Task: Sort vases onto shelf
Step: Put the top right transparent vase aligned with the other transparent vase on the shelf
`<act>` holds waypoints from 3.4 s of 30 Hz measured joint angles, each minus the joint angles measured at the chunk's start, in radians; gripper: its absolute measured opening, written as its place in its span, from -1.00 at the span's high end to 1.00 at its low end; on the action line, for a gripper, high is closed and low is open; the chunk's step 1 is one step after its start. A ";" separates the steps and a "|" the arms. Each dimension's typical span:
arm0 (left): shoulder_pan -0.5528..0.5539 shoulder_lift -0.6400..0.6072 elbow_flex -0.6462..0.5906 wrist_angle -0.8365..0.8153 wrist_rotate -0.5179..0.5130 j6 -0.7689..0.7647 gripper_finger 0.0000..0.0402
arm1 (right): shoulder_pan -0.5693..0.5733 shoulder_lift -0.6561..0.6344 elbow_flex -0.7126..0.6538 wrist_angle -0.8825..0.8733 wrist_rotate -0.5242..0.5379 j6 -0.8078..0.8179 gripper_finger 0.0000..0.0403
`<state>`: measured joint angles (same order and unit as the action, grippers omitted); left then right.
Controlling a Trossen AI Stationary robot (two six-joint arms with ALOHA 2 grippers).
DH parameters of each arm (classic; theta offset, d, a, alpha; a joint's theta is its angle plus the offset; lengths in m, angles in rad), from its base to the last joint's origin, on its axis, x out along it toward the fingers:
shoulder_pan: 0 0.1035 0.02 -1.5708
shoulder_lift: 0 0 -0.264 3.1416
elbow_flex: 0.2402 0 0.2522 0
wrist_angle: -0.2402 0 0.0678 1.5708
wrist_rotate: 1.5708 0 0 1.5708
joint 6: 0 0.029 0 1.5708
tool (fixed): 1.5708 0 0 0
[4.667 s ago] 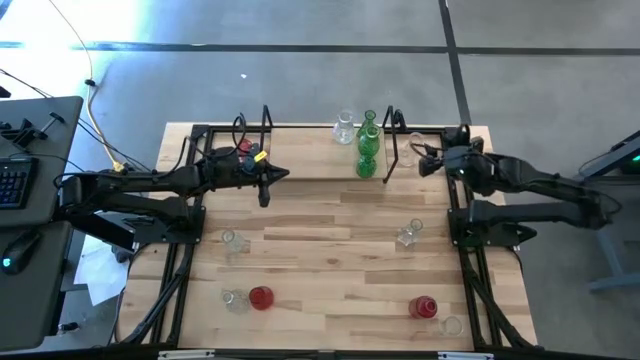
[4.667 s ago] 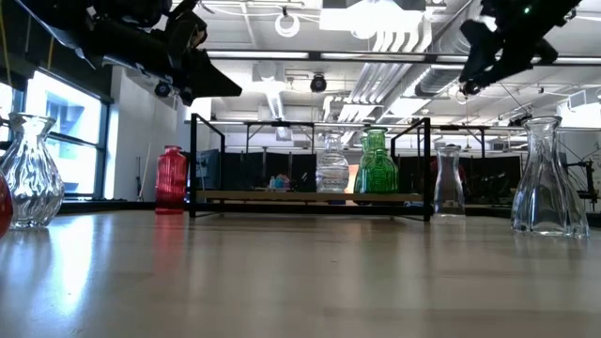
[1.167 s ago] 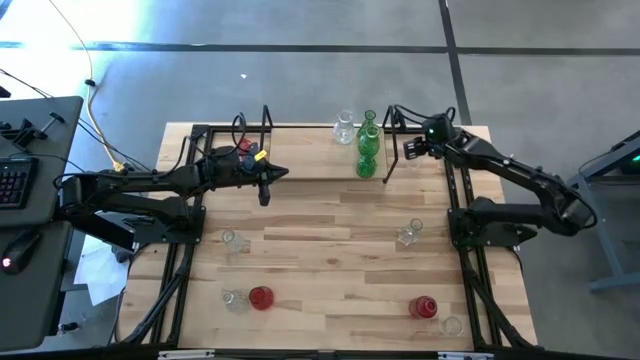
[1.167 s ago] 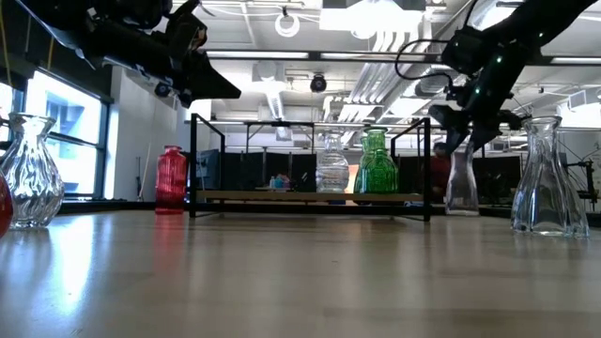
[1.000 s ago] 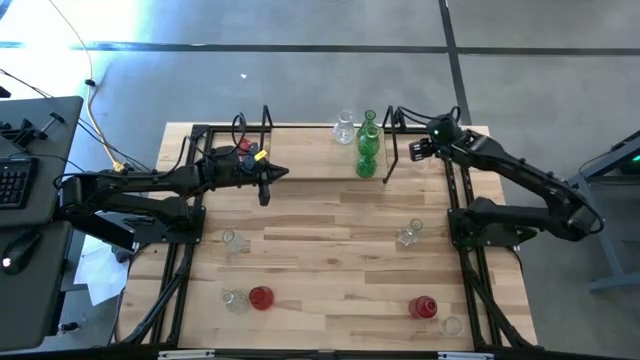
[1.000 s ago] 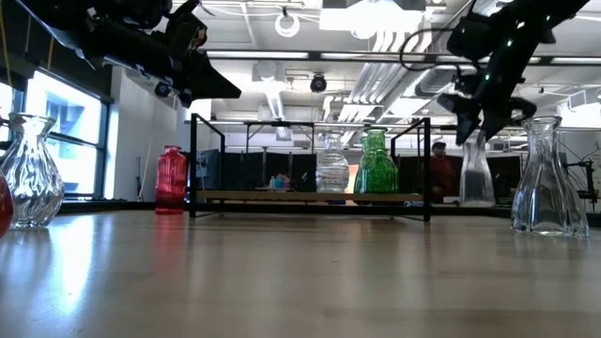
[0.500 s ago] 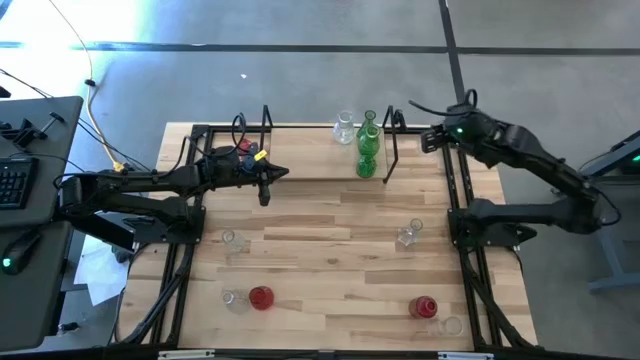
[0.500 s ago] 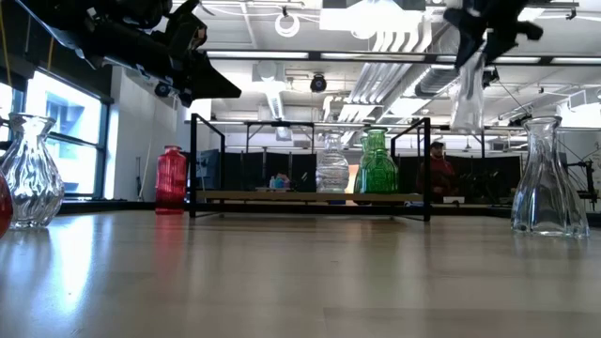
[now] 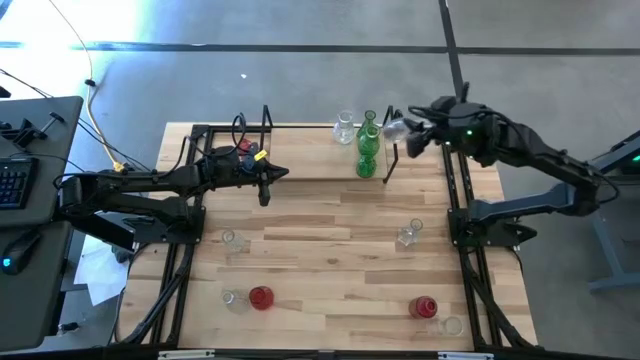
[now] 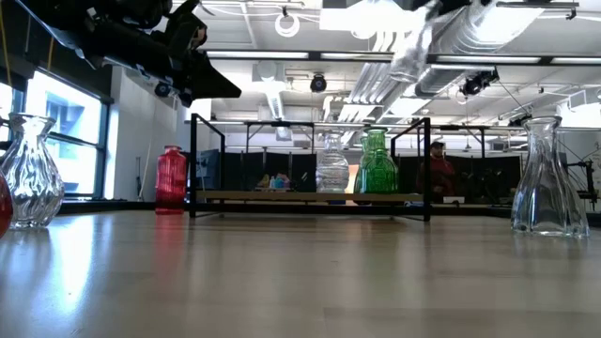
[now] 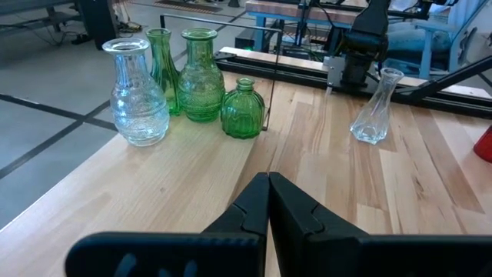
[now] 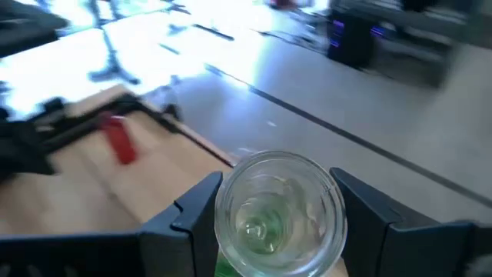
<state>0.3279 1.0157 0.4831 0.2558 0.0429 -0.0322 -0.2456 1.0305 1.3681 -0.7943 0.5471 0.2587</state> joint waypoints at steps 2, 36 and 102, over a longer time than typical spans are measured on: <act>0.000 0.000 0.000 0.000 0.000 0.000 1.00 | 0.015 0.029 0.000 0.075 -0.046 -0.036 0.15; 0.000 0.000 0.000 -0.002 -0.001 0.017 1.00 | -0.124 0.712 0.254 0.070 -0.261 -0.094 0.15; -0.002 0.000 0.000 -0.004 -0.001 0.009 1.00 | -0.076 0.632 0.209 0.156 -0.083 -0.142 -0.09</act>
<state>0.3256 1.0157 0.4831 0.2520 0.0422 -0.0229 -0.3220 1.6629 1.5772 -0.6384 0.4640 0.1163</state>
